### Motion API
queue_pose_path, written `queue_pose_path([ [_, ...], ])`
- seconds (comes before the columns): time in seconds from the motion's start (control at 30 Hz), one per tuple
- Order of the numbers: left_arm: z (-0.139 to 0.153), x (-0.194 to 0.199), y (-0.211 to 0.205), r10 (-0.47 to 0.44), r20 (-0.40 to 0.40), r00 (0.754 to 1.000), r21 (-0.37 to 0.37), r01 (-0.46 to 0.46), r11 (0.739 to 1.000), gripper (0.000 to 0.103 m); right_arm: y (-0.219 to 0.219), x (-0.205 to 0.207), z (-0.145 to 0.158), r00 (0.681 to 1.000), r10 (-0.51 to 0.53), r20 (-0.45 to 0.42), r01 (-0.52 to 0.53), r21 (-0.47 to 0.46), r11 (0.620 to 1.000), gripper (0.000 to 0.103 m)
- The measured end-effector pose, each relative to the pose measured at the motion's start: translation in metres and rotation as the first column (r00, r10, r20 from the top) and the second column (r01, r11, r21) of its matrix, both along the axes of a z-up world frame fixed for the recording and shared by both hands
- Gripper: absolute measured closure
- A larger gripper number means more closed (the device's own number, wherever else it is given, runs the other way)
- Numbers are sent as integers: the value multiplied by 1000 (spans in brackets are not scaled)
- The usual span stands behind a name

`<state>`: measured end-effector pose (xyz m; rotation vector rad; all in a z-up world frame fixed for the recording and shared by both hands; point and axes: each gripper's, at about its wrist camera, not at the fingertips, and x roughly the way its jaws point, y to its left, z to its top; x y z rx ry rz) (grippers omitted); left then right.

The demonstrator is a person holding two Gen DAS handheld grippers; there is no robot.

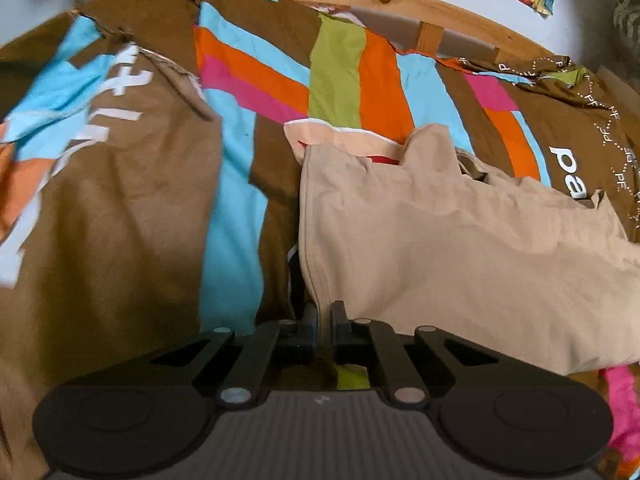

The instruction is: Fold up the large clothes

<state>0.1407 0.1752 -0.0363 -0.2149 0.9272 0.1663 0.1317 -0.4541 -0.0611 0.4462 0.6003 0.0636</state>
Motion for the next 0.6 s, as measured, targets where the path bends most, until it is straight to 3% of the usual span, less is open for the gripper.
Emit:
queue_pose_path([
  [0.13,-19,12,2,-17,-48,999,-3,17,1000,96,11,3,22,999,21,34,-17,-104,994,101],
  [0.2,-15,10,1,-14,-32,999,-5,14,1000,94,16,13,11,999,27,-33,-32,-164,986,101],
  [0.27,-6,4,-4,-11,-17,1000,43,12,999,91,18,19,-8,994,15,-105,-34,-175,984,100],
  [0.3,-1,2,-6,-8,-10,1000,60,9,998,85,21,17,-13,994,14,-106,-33,-186,982,99],
  [0.4,10,-6,-14,-9,40,999,18,8,1000,36,30,5,-5,999,-13,-48,1,-243,970,83],
  [0.47,16,-15,-26,10,112,994,15,-12,1000,34,44,-7,11,997,-39,63,58,-343,938,77],
  [0.53,21,-15,-47,-37,197,980,52,27,998,34,67,-12,22,985,5,172,74,-451,889,73],
  [0.6,25,1,-75,-117,289,950,122,84,989,32,96,-7,29,969,99,228,36,-522,852,70],
])
